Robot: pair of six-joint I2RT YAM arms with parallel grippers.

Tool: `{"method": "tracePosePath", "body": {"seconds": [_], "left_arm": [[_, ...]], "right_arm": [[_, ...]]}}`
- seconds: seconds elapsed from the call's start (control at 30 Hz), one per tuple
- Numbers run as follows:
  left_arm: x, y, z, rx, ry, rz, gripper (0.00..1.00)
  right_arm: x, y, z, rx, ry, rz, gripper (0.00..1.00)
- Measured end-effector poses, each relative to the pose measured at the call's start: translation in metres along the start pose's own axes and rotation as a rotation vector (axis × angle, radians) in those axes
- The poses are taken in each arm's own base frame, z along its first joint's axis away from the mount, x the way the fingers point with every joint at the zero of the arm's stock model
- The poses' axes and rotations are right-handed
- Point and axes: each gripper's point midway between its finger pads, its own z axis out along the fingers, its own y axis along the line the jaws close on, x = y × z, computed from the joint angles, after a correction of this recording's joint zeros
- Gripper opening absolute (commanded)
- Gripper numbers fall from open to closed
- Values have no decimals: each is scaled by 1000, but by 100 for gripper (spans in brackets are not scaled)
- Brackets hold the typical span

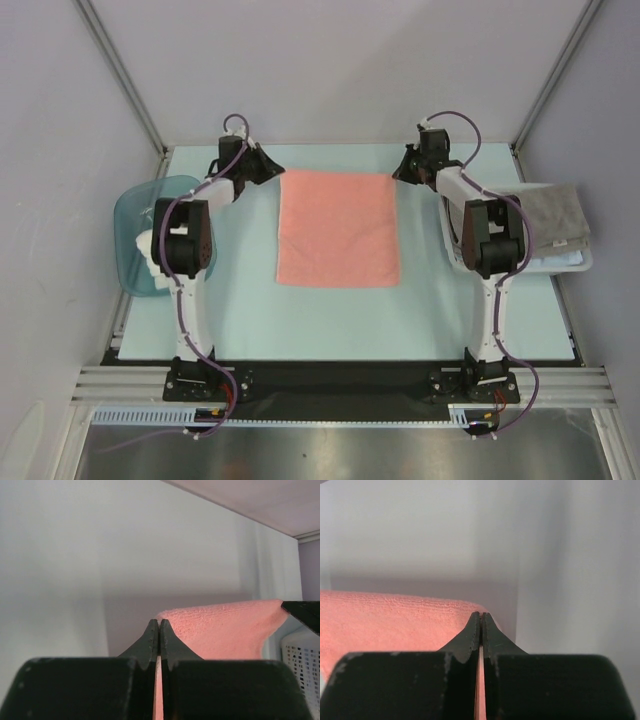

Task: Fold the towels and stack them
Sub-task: Fold the towel

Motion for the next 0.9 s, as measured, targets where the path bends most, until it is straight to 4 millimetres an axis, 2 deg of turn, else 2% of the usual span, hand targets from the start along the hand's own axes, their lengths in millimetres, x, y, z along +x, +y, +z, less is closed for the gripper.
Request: {"method": "tracePosePath", "body": {"seconds": [0.17,0.4,0.6,0.9], "left_arm": [[-3,-16,-22,32,-22,12,0],[16,-19,-52,23,-10,-8,0],[43,-19,-79,7,13,-46,0],[78,-24,-106,-28,27,-52,0]], "right_arm": [[-7,8,-28,-15,-36,-9,0],[-2,15,-65,-31,-59,-13,0],[23,12,-86,-28,-28,-5,0],[65,11,-115,-13,27,8,0]]}}
